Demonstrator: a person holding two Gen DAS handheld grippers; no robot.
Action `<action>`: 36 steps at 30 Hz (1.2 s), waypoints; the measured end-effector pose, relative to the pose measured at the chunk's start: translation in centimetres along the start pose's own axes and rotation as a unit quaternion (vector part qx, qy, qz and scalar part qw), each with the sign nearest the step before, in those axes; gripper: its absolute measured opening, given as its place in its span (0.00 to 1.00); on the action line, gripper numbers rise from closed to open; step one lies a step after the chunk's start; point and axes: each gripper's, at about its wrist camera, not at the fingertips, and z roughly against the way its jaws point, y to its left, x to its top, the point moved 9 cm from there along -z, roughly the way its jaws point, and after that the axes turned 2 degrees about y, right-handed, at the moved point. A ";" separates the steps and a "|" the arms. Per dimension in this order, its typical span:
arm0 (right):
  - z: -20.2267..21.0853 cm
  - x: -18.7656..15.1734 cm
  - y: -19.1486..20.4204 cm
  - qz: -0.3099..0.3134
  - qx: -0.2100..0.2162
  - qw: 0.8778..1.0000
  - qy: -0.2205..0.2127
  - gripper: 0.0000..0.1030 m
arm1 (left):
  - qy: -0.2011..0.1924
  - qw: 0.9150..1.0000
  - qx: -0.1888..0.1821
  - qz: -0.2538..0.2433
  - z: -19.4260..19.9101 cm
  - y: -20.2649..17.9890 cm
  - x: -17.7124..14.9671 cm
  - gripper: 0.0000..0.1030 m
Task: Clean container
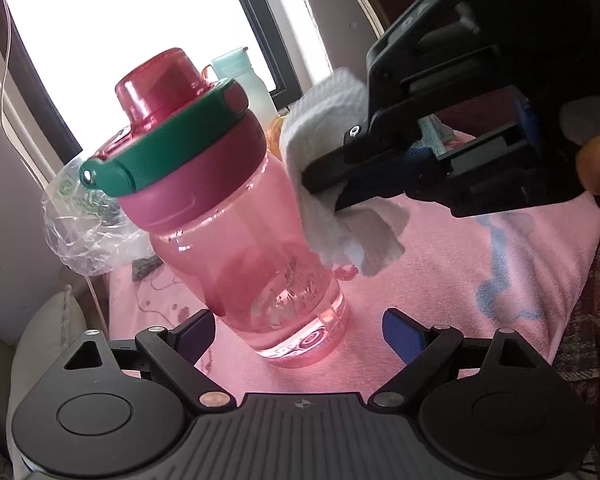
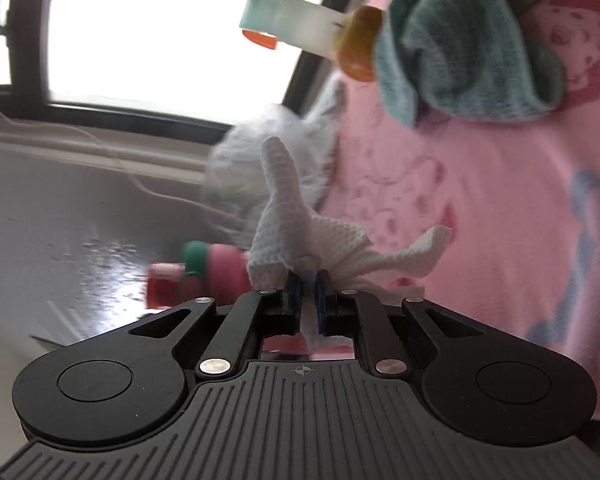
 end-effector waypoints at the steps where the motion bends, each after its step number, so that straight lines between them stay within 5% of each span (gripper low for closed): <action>1: -0.3 -0.2 -0.7 -0.007 -0.015 1.000 0.007 0.13 | 0.001 1.000 0.000 0.000 -0.4 0.1 0.0 0.86; 6: -1.4 -2.0 -3.9 -0.028 -0.054 0.997 0.044 0.13 | 0.007 1.000 -0.008 -0.002 -2.3 1.1 -0.3 0.86; 11: -1.0 -2.0 -3.1 0.004 -0.064 0.997 0.050 0.15 | 0.010 1.000 -0.007 -0.004 -3.4 1.5 0.3 0.86; 15: -0.1 -1.8 -2.1 0.035 -0.070 0.996 0.051 0.35 | 0.008 1.000 -0.005 0.006 -4.0 2.5 1.1 0.87; 22: 2.7 -0.6 -1.2 0.076 -0.069 0.995 0.008 0.46 | 0.005 0.999 -0.012 0.030 -4.0 4.2 1.6 0.88; 27: 0.8 0.5 -1.0 0.084 -0.063 0.994 -0.002 0.56 | 0.007 1.000 -0.013 0.025 -5.0 4.0 1.8 0.90; 29: -0.5 0.3 -1.1 0.097 -0.067 0.993 0.004 0.55 | 0.009 1.000 -0.012 0.024 -5.3 3.8 1.4 0.91; 30: -1.1 0.2 -1.2 0.107 -0.070 0.992 0.006 0.41 | 0.010 1.000 -0.012 0.025 -5.1 3.6 1.3 0.91; 31: -1.6 0.0 -1.4 0.114 -0.078 0.990 0.011 0.12 | 0.011 1.000 -0.012 0.026 -4.9 3.3 1.2 0.91; 36: -1.6 1.8 -1.1 0.127 -0.098 0.987 -0.032 0.12 | 0.009 0.999 -0.007 0.034 -5.4 3.9 1.3 0.91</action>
